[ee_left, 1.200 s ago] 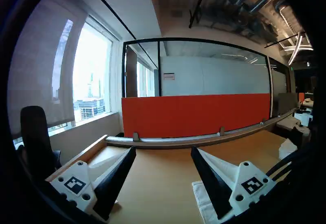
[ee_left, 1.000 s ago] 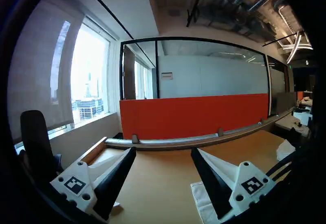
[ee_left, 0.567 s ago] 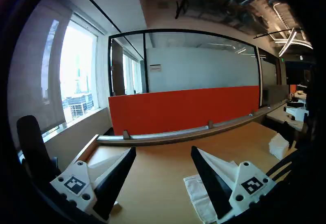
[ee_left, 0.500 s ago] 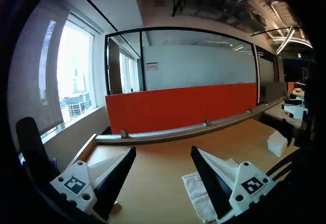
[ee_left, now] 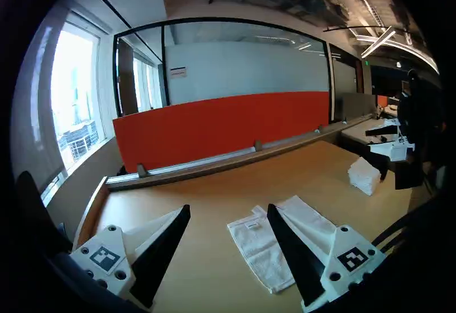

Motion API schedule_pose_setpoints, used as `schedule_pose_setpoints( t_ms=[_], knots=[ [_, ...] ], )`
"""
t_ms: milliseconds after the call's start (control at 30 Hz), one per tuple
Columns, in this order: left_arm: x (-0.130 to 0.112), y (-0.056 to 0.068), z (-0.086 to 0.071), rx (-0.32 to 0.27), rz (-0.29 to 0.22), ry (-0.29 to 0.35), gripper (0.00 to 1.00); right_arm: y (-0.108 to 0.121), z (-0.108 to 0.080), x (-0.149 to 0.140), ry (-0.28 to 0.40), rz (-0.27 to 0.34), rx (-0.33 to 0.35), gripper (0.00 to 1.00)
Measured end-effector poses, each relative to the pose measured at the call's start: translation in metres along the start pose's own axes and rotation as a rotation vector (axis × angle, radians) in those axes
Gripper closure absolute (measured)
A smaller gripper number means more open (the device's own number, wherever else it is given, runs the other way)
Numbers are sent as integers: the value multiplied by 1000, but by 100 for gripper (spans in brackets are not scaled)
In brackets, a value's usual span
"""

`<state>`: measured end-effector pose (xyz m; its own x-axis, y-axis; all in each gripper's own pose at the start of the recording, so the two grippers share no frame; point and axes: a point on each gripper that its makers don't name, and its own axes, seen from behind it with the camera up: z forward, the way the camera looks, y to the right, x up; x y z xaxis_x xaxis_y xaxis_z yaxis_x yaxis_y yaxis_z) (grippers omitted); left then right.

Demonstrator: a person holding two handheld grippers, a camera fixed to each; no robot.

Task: Fold towel

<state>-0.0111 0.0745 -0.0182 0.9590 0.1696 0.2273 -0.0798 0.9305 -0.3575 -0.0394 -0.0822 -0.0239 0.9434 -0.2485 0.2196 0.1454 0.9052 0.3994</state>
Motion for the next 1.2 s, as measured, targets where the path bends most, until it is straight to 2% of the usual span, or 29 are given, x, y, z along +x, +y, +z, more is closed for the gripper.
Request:
schedule_pose_setpoints(
  t_ms=[300,567,967,1200],
  knots=[
    [-28,26,8,-95,11,-69,0,-26,6,-30,-91,-31,104,0],
    [-62,44,13,-149,-6,-125,0,-37,12,-63,-152,-36,146,0],
    [-129,66,24,-199,1,-246,0,-54,20,-113,-232,-47,191,0],
    [-174,79,29,-233,4,-342,0,-71,25,-142,-272,-54,229,0]
  ],
)
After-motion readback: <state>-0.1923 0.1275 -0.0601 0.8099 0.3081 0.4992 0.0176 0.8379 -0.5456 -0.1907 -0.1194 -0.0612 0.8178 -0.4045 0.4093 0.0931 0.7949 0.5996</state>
